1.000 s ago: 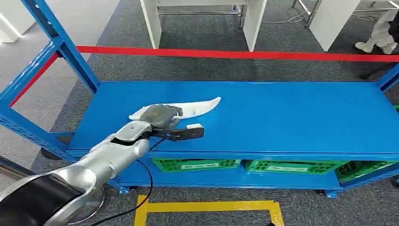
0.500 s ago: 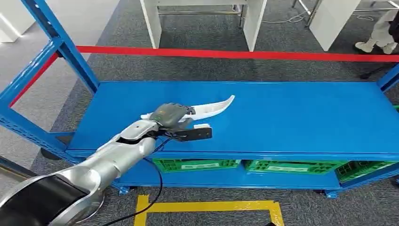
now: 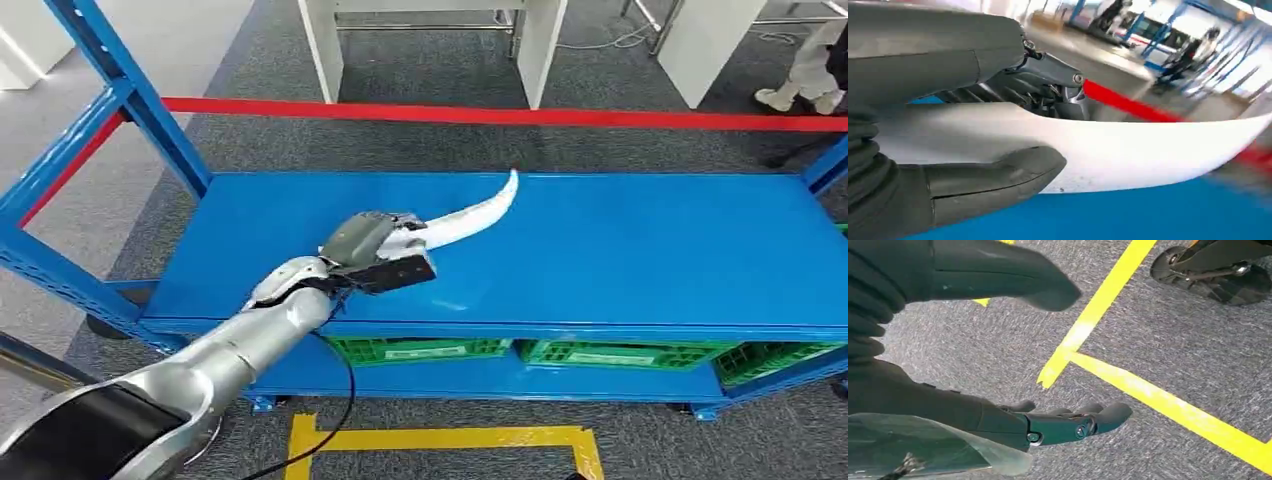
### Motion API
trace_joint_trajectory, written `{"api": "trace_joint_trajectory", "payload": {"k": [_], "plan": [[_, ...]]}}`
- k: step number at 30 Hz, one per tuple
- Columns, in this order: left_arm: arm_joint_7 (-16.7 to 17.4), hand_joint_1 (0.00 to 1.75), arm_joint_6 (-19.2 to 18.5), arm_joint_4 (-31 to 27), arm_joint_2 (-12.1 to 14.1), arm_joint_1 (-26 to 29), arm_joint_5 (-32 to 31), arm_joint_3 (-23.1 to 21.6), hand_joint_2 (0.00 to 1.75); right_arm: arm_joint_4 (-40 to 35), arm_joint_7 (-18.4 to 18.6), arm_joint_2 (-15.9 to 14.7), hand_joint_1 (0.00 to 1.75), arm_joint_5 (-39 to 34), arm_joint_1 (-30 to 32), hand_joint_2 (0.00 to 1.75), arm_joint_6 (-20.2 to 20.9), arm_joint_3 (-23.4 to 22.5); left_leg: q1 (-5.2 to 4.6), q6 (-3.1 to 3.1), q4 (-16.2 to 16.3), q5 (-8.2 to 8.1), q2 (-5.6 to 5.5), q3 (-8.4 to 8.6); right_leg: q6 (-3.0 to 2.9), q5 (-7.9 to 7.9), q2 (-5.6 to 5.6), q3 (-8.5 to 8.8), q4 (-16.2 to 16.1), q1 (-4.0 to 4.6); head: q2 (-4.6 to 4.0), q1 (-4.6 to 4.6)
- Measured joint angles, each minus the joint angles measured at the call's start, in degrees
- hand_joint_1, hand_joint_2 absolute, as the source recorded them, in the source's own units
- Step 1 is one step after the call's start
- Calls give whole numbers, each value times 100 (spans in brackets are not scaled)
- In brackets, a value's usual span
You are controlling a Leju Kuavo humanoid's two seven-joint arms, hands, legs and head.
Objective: Take the parts from the cabinet and place them on the table.
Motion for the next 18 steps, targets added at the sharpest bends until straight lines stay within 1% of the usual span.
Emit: {"api": "trace_joint_trajectory", "payload": {"k": [2,4,6,9,11,13,15,18], "plan": [[-284,175,79,-422,-140,223,980,234,175,0,48,0,0,-17,-8,175,-35,-15,0,1,0,-1,2,-3,0,0,5,0,0,0,0,0],[-310,175,249,-1028,-201,431,1615,238,175,0,68,11,0,-22,0,175,-50,-35,0,1,0,-2,6,-4,0,0,14,-2,0,-1,0,0],[-249,175,380,-1627,-207,604,2021,235,175,0,81,11,0,-22,14,175,-55,-46,0,1,0,-2,6,-5,1,0,12,-4,-1,-1,0,0],[-172,175,446,-2245,-186,757,2193,235,175,0,81,13,0,-22,16,175,-61,-50,0,1,0,-2,5,-5,1,0,8,-4,-1,0,0,-2],[-170,175,450,-2487,-170,834,2222,231,175,0,81,13,0,-22,16,175,-61,-53,0,1,-1,-1,5,-5,1,0,8,-3,0,0,0,-2],[-291,175,547,-2701,-164,908,2345,231,175,0,79,15,0,-31,17,175,-61,-55,0,1,-1,0,6,-5,1,1,10,-2,1,0,0,0],[-509,175,763,-2992,-144,1041,2502,227,175,0,50,15,0,-48,21,175,-52,-61,0,1,-1,0,7,-4,1,2,14,-2,1,0,0,-2],[-721,175,1308,-3604,-20,1339,2462,229,175,0,-15,24,0,-127,30,175,-40,-88,0,1,-2,-1,8,-4,1,1,13,-3,1,1,0,-2]]}}
